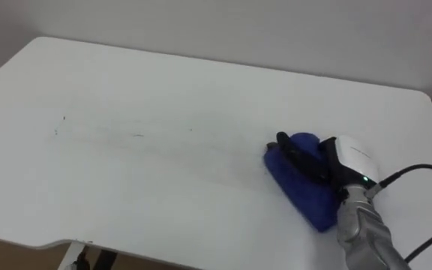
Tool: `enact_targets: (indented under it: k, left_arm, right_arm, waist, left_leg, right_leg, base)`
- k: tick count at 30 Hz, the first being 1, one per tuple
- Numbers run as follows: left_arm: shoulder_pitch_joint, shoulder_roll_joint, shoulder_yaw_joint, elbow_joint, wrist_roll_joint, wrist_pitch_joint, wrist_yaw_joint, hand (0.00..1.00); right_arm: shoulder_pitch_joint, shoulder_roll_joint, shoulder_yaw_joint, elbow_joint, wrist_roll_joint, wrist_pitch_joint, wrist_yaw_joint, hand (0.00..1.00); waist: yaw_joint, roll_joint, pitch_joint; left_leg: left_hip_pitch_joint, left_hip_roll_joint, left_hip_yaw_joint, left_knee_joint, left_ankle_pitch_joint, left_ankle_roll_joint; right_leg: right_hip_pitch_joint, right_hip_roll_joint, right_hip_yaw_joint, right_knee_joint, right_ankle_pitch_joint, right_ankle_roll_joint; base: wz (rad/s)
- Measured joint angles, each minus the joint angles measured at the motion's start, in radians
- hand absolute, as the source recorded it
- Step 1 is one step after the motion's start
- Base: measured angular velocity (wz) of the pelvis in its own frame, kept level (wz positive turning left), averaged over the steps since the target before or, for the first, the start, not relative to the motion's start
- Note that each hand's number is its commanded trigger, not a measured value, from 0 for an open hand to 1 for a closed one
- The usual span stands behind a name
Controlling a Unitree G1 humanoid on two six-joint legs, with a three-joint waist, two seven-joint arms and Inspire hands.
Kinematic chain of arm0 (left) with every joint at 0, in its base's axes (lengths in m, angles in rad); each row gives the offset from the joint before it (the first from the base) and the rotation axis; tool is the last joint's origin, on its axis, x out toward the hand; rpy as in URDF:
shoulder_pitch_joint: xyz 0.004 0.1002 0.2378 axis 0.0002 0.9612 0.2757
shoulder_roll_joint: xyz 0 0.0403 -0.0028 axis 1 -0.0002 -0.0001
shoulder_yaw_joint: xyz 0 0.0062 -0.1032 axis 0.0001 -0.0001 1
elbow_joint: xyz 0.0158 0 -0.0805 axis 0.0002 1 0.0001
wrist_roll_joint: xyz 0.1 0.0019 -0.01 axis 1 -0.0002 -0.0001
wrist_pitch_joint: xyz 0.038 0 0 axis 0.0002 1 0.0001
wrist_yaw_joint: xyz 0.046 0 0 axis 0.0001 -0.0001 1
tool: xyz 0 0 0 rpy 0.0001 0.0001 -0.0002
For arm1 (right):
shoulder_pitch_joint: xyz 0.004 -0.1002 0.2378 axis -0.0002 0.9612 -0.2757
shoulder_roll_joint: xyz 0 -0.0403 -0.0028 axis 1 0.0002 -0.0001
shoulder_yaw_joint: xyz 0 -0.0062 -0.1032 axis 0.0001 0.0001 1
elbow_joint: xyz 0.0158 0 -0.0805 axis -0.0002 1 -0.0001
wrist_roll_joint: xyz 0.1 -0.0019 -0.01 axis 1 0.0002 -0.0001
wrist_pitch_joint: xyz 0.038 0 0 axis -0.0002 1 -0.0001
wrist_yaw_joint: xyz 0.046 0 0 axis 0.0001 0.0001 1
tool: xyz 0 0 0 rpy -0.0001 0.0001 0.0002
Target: Wipe table
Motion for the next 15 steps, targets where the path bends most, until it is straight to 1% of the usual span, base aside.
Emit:
enact_targets:
  k: [2,5,6,9,11,12,14,15]
  left_arm:
    - [-0.001,0.0,0.001,0.0,0.0,0.0,-0.002,0.0]
    - [-0.001,0.001,0.002,0.001,-0.012,0.0,-0.002,0.0]
    - [-0.001,0.001,0.005,0.0,-0.016,0.0,-0.002,0.0]
    - [-0.001,0.01,0.013,-0.01,-0.02,0.0,-0.007,0.0]
    - [-0.001,0.008,0.034,-0.022,-0.019,-0.001,-0.02,0.0]
    - [-0.001,0.009,0.047,-0.023,-0.018,-0.002,-0.026,0.0]
    - [-0.001,0.01,0.07,-0.023,-0.017,-0.002,-0.04,0.0]
    - [0.0,0.01,0.088,-0.023,-0.016,-0.003,-0.05,0.0]
  right_arm:
    - [0.026,-0.001,0.0,-0.035,-0.008,-0.004,-0.003,0.0]
    - [0.051,-0.002,-0.001,-0.077,0.006,-0.02,-0.005,0.0]
    - [0.055,-0.002,-0.002,-0.081,0.006,-0.031,-0.005,0.0]
    - [0.086,-0.004,-0.025,-0.156,0.005,-0.039,0.032,0.0]
    - [0.115,-0.004,-0.043,-0.211,0.006,-0.049,0.054,0.0]
    - [0.131,-0.006,-0.051,-0.243,0.017,-0.058,0.063,0.0]
    - [0.146,-0.006,-0.073,-0.272,0.042,-0.068,0.076,0.0]
    - [0.146,-0.006,-0.095,-0.276,0.049,-0.071,0.08,0.0]
  waist:
    - [-0.005,0.001,0.0003]
    - [-0.022,0.004,0.0]
    - [-0.028,0.004,-0.0001]
    - [-0.049,0.006,-0.0007]
    - [-0.052,0.011,-0.002]
    - [-0.054,0.017,-0.0041]
    - [-0.066,0.024,-0.0062]
    - [-0.077,0.026,-0.0067]
  left_leg:
    - [0.001,0.001,0.005,-0.001,0.001,0.003]
    - [0.005,0.002,0.012,-0.001,-0.001,0.005]
    - [0.005,0.003,0.014,-0.001,-0.002,0.006]
    - [0.002,0.003,0.015,-0.001,-0.002,0.006]
    - [0.0,0.003,0.023,-0.001,-0.002,0.006]
    - [0.001,0.004,0.031,-0.003,-0.002,0.006]
    - [0.002,0.004,0.036,-0.006,-0.002,0.006]
    - [0.002,0.003,0.037,-0.006,-0.002,0.006]
  right_leg:
    - [-0.001,0.0,0.0,0.0,0.0,0.0]
    - [0.0,0.001,0.0,0.0,0.0,0.0]
    - [-0.001,0.001,0.002,-0.001,0.0,0.0]
    - [-0.005,0.001,0.006,-0.001,0.0,0.0]
    - [-0.012,0.001,0.016,0.0,0.0,0.0]
    - [-0.017,0.001,0.024,0.002,0.0,0.0]
    - [-0.015,0.0,0.031,0.004,0.0,0.0]
    - [-0.015,-0.001,0.031,0.004,0.0,0.0]
  base:
    - [-0.08]
    - [-0.06]
    - [-0.04]
    - [-0.02]
    - [-0.12]
    - [-0.15]
    - [-0.1]
    - [-0.04]
